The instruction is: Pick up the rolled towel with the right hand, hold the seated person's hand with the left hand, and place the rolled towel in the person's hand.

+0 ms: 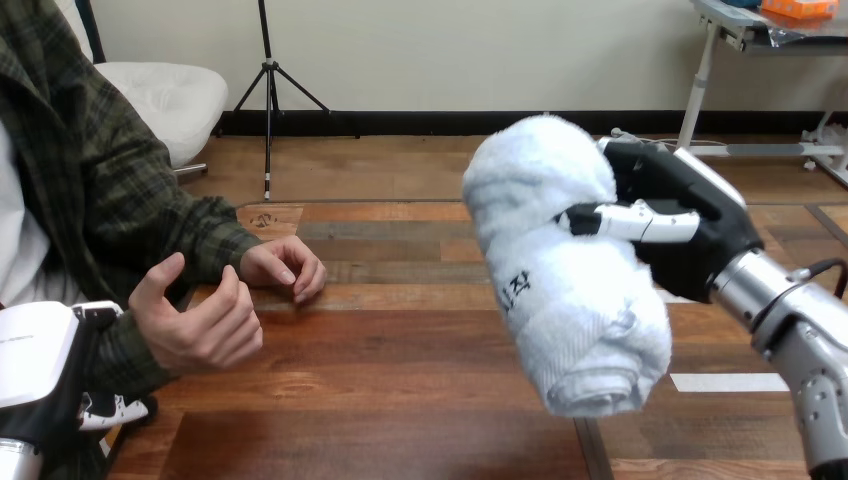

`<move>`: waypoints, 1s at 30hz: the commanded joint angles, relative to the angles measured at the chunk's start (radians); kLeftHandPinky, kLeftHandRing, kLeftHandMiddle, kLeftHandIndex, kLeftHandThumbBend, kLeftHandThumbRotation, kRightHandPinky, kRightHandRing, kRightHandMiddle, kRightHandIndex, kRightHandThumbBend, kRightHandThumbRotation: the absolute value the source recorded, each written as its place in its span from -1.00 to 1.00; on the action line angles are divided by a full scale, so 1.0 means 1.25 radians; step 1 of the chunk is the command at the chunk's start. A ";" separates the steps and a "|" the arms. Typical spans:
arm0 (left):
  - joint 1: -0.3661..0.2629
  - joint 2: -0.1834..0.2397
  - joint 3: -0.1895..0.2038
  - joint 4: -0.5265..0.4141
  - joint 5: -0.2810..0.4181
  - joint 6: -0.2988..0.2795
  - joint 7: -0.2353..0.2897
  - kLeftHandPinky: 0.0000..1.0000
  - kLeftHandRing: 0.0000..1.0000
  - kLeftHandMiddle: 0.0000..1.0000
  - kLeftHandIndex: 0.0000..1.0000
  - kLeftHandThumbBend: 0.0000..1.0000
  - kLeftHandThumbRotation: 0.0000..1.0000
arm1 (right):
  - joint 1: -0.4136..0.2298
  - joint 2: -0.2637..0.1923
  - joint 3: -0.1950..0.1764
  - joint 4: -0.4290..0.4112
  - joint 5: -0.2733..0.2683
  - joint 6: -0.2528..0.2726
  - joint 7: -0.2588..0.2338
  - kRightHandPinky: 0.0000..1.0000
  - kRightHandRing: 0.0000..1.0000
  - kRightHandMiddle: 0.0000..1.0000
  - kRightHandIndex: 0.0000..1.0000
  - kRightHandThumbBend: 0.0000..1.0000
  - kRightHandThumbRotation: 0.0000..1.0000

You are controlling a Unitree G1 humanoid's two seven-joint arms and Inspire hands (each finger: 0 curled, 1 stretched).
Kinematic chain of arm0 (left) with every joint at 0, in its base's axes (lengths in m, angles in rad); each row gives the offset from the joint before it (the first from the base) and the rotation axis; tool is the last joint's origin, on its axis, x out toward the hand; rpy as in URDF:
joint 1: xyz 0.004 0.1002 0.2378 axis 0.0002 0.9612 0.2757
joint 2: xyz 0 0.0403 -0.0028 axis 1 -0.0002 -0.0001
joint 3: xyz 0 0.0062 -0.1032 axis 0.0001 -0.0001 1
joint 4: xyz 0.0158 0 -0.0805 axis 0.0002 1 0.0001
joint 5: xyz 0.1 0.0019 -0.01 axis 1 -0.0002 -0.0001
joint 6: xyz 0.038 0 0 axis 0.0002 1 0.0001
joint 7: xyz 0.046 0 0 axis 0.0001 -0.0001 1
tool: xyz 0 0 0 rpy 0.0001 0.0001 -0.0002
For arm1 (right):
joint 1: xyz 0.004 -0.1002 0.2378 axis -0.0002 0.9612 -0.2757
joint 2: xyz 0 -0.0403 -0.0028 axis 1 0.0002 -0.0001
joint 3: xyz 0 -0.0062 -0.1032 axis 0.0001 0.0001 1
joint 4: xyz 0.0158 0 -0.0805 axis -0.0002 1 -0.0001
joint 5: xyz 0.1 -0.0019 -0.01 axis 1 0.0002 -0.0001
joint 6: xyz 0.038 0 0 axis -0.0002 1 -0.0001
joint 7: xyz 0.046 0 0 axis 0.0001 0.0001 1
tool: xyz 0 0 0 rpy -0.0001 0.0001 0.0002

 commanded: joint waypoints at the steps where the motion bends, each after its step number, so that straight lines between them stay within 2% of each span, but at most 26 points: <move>1: 0.004 -0.029 -0.001 -0.052 -0.022 -0.015 0.016 -0.27 -0.22 -0.15 -0.12 0.85 -1.00 | -0.069 0.016 0.011 0.027 0.000 -0.032 0.000 -0.82 -0.73 -0.56 -0.32 0.52 -1.00; 16: 0.045 -0.037 0.014 -0.141 -0.053 -0.021 0.015 -0.34 -0.26 -0.17 -0.15 0.87 -1.00 | -0.121 0.046 0.056 0.121 -0.031 -0.088 0.016 -0.79 -0.70 -0.53 -0.32 0.56 -1.00; 27: 0.080 -0.051 0.034 -0.237 -0.083 -0.018 -0.007 -0.35 -0.25 -0.15 -0.13 0.89 -1.00 | -0.164 0.079 0.091 0.166 -0.063 -0.095 -0.002 -0.80 -0.70 -0.53 -0.32 0.53 -1.00; 30: 0.087 -0.054 0.037 -0.262 -0.084 -0.005 -0.014 -0.35 -0.24 -0.14 -0.12 0.89 -1.00 | -0.178 0.087 0.096 0.185 -0.067 -0.097 -0.003 -0.79 -0.69 -0.52 -0.30 0.51 -1.00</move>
